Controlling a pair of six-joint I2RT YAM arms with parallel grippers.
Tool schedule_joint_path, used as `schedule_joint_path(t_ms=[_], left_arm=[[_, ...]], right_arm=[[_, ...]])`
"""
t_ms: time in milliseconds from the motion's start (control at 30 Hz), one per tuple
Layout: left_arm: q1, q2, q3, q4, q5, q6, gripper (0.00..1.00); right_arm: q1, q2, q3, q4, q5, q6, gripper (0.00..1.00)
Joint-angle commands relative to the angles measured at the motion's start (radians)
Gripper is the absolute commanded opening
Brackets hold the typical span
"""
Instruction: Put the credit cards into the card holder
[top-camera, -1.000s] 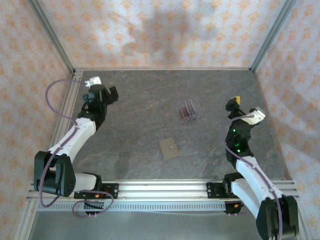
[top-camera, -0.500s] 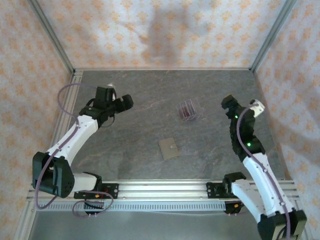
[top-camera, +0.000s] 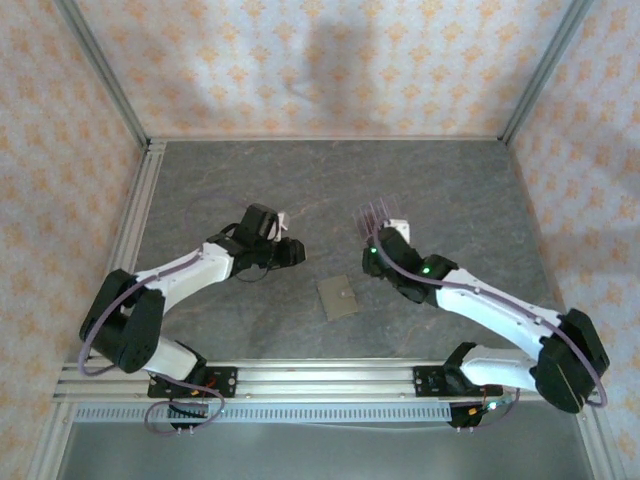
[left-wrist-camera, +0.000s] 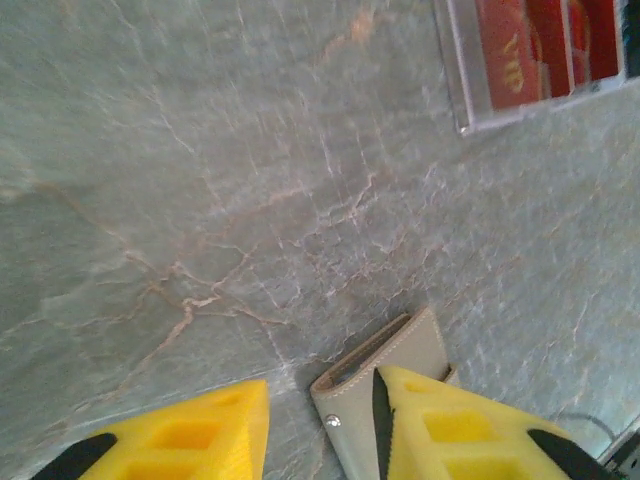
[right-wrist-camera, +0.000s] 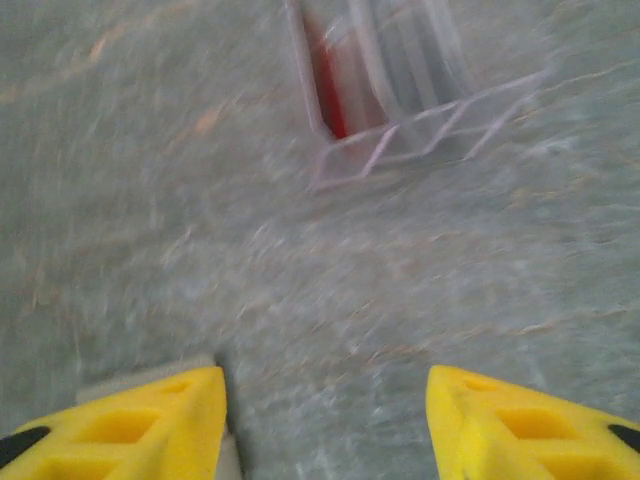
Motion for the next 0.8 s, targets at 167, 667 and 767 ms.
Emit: schedule_joint_path(t_ms=[167, 667, 767], left_arm=[[-0.08, 0.184, 0.036, 0.113, 0.141, -0.024, 0.19], [-0.176, 0.075, 0.021, -0.022, -0.072, 0.003, 0.18], [-0.19, 0.088, 0.025, -0.018, -0.056, 0.004, 0.18]], right_arm=[[0.108, 0.175, 0.059, 0.065, -0.098, -0.004, 0.35], [0.169, 0.32, 0.084, 0.077, -0.115, 0.005, 0.29], [0.177, 0.32, 0.076, 0.072, -0.118, 0.015, 0.31]])
